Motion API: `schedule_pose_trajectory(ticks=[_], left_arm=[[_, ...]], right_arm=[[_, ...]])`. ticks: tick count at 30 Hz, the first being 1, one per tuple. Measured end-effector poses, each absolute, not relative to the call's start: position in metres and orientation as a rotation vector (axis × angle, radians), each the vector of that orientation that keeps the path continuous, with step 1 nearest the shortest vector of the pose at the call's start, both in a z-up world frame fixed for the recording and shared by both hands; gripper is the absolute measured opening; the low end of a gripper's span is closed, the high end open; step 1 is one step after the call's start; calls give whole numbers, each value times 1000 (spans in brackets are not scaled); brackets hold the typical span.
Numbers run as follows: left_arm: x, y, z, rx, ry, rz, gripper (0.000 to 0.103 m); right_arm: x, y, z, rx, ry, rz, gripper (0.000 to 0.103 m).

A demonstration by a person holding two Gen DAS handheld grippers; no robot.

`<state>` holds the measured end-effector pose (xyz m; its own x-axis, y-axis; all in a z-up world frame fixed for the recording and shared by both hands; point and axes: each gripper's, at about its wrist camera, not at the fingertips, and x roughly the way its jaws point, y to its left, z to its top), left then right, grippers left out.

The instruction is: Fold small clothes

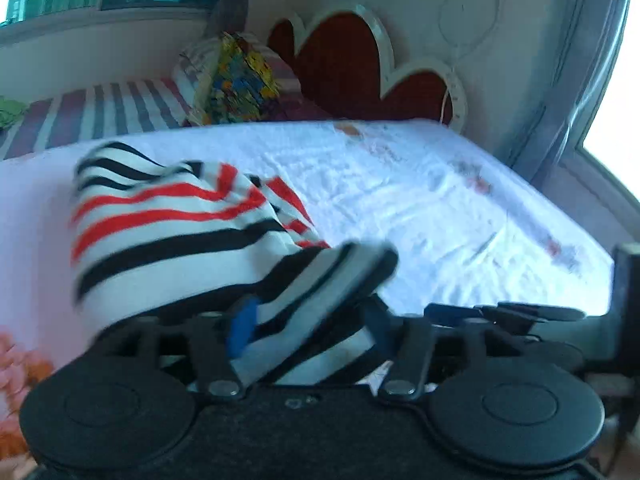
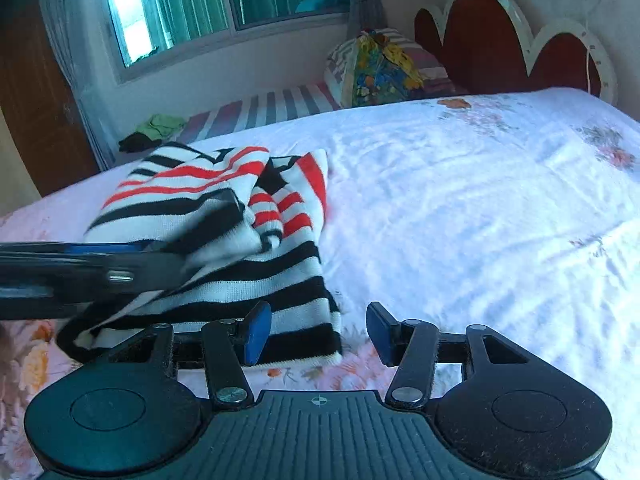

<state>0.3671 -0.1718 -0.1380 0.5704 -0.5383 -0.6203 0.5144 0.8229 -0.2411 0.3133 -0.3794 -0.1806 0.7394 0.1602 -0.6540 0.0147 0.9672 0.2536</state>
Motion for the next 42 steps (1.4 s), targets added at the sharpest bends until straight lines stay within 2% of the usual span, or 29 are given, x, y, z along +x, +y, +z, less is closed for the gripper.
schedule_pose_trajectory(ticks=[7, 9, 10, 14, 18, 19, 22, 28, 29, 30, 31, 34, 38, 42], left_arm=[[367, -114, -112, -115, 666, -478, 73], [382, -99, -120, -127, 682, -356, 73], [389, -92, -124, -143, 695, -318, 73], [409, -91, -151, -204, 743, -271, 69], [409, -103, -171, -120, 770, -306, 70], [410, -104, -175, -124, 784, -310, 70], [413, -101, -180, -139, 801, -301, 75], [412, -103, -184, -105, 786, -306, 76], [412, -104, -184, -106, 787, -302, 77], [412, -104, -183, -110, 787, -298, 77], [411, -105, -182, -107, 785, -296, 77], [405, -112, -175, -80, 747, -309, 77], [398, -126, -162, -50, 711, -339, 76], [395, -134, -170, -38, 749, -353, 76]], right_arm=[[301, -396, -145, 357, 681, 130, 53], [309, -394, -138, 385, 682, 172, 74], [315, -390, -137, 400, 686, 195, 91], [346, -378, -144, 458, 733, 256, 91], [380, -376, -174, 592, 845, 282, 91], [386, -374, -179, 597, 856, 288, 90], [397, -371, -184, 604, 847, 337, 62], [417, -360, -192, 569, 849, 356, 60], [418, -360, -191, 562, 841, 357, 57], [417, -359, -190, 549, 831, 355, 47], [414, -360, -186, 538, 813, 351, 30], [402, -364, -167, 508, 718, 359, 25], [383, -369, -149, 443, 613, 339, 24], [377, -387, -182, 468, 704, 278, 24]])
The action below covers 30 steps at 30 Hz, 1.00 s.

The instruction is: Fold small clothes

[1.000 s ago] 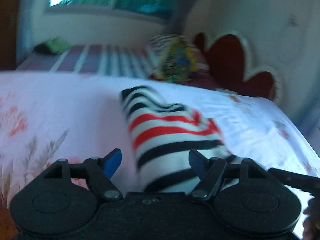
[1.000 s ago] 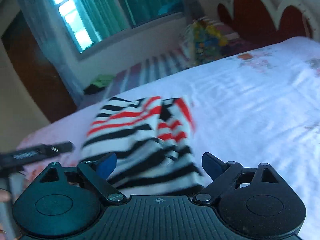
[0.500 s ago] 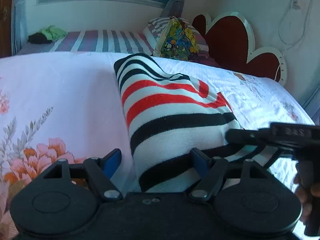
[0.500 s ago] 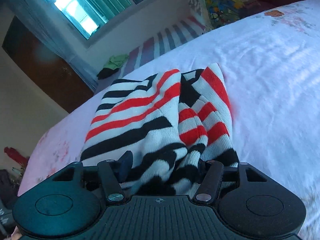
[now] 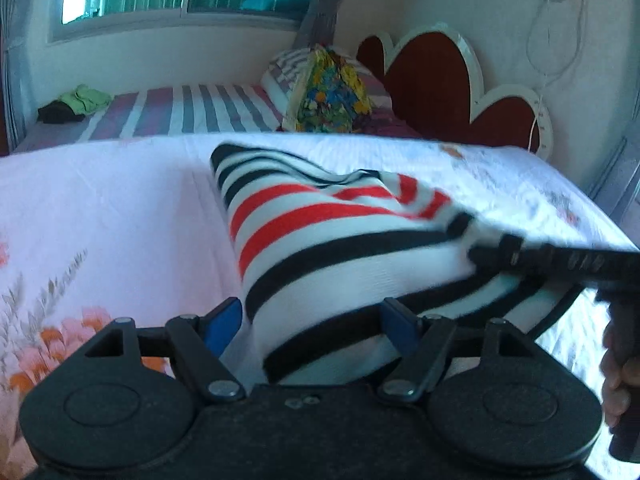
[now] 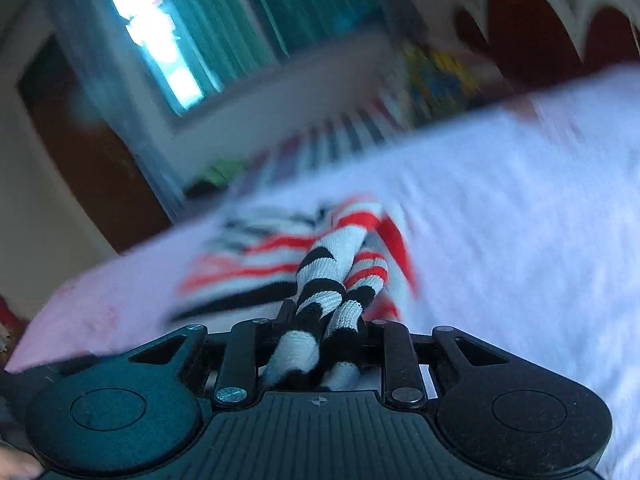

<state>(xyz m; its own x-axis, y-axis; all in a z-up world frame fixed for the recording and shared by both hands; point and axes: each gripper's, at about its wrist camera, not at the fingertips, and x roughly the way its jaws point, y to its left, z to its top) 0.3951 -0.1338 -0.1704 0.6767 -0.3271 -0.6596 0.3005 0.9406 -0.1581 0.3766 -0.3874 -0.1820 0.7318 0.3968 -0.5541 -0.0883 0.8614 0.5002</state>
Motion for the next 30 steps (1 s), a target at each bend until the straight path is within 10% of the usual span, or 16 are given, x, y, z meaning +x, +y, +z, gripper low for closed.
schedule_pose_trajectory(ticks=[30], left_arm=[[381, -115, -160, -22, 809, -378, 65]], right_arm=[[326, -394, -161, 340, 752, 154, 27]])
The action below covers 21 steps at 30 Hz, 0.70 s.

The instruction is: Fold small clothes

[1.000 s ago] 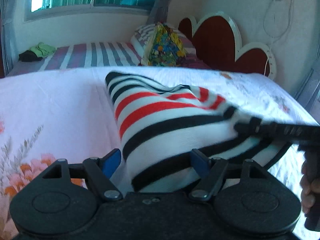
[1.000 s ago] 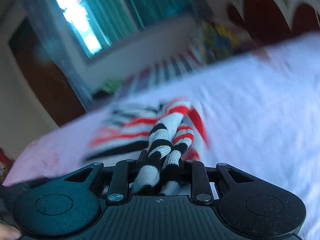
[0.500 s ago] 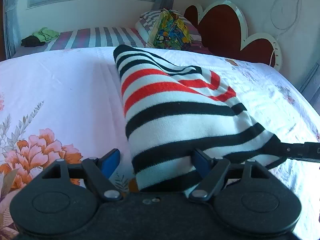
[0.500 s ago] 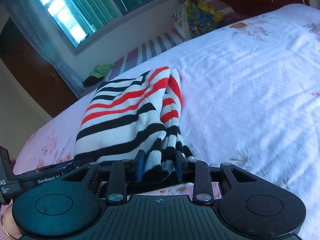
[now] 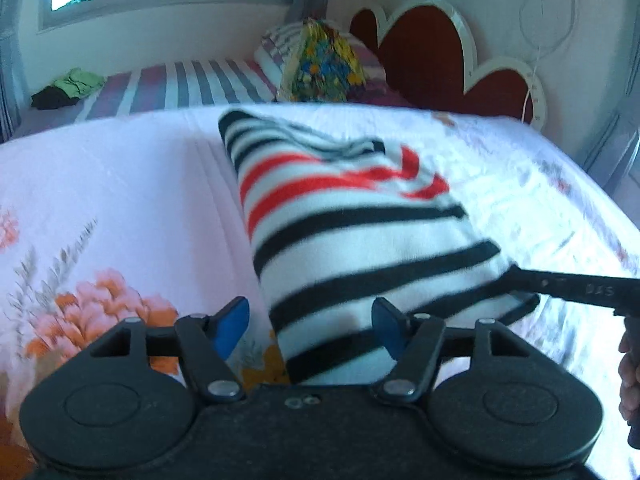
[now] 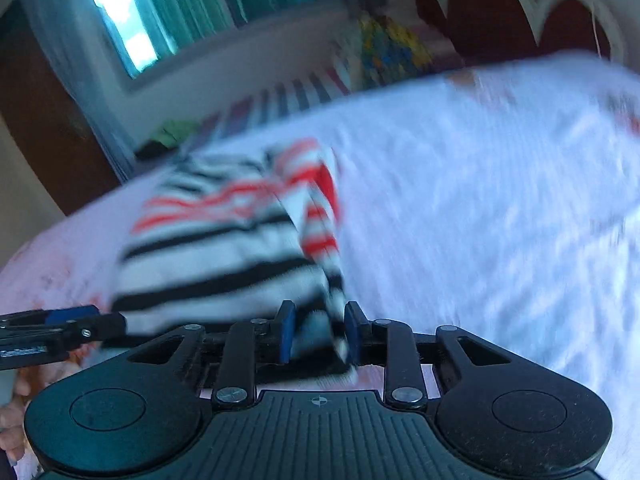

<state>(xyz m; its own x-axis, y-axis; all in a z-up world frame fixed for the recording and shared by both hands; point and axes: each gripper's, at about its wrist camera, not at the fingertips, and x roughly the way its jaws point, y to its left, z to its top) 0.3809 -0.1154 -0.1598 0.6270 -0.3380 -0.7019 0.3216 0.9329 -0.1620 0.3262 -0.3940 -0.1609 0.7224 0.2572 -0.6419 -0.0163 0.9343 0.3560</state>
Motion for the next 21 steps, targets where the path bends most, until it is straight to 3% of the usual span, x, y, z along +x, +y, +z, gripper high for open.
schedule_pose_trajectory(ticks=[10, 17, 21], left_arm=[[434, -145, -142, -15, 763, -346, 65], [471, -151, -167, -19, 775, -282, 70], [474, -146, -184, -52, 781, -284, 75]], right_arm=[[393, -345, -134, 213, 684, 250, 27], [456, -338, -153, 175, 664, 228, 27], [470, -340, -198, 119, 712, 184, 27]])
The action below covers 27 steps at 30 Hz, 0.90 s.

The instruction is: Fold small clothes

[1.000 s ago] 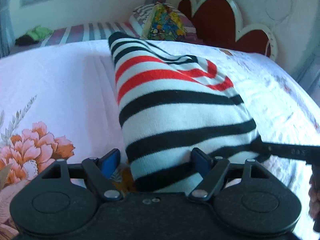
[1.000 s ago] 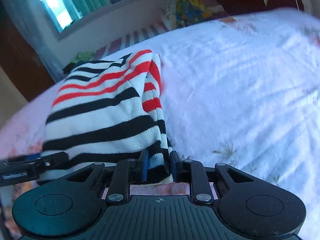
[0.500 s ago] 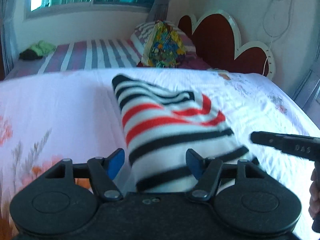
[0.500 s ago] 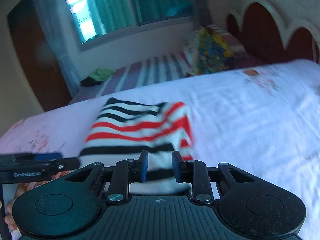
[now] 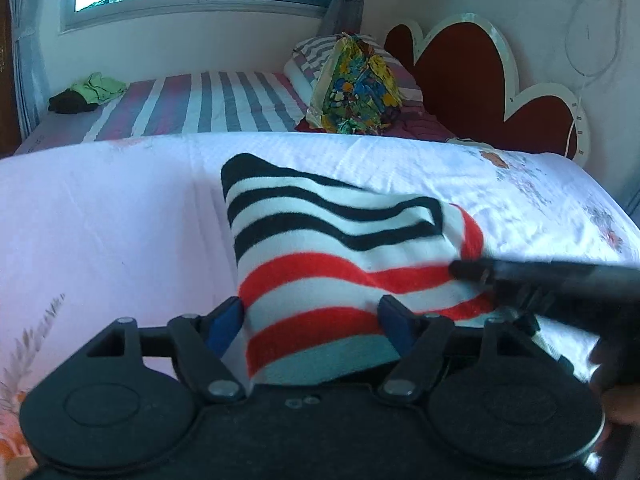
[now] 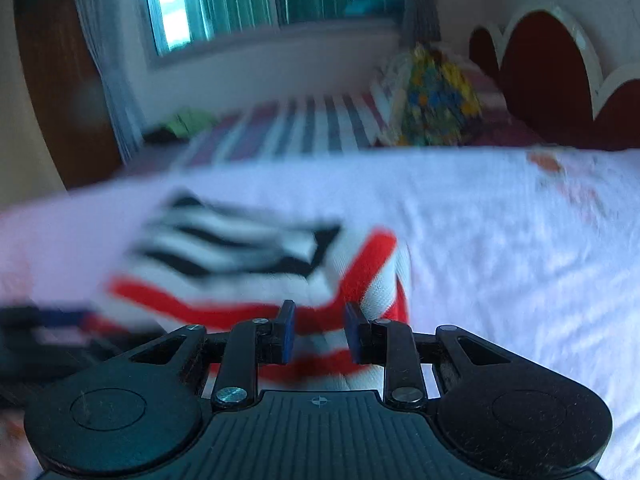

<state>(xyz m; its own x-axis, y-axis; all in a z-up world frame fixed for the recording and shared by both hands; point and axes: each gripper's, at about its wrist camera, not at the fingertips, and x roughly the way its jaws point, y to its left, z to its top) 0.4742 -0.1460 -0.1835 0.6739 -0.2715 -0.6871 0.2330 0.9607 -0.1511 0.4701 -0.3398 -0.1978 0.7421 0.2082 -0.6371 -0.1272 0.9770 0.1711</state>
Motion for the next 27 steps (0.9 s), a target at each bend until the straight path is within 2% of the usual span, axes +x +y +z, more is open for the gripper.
schedule_pose_trajectory(ticks=[4, 11, 16, 24, 26, 27], left_arm=[[486, -141, -189, -111, 814, -296, 76], [512, -139, -174, -115, 772, -242, 65], [542, -133, -192, -201, 829, -184, 70], [554, -133, -199, -167, 858, -178, 75], [547, -137, -191, -133, 841, -166, 73], [542, -136, -187, -132, 831, -165, 69]], right_arm=[[470, -352, -203, 125, 692, 167, 27], [496, -345, -178, 141, 639, 203, 27], [528, -332, -198, 79, 695, 192, 27], [540, -349, -215, 185, 705, 136, 33], [540, -347, -207, 162, 725, 137, 33], [536, -345, -200, 167, 725, 144, 33]])
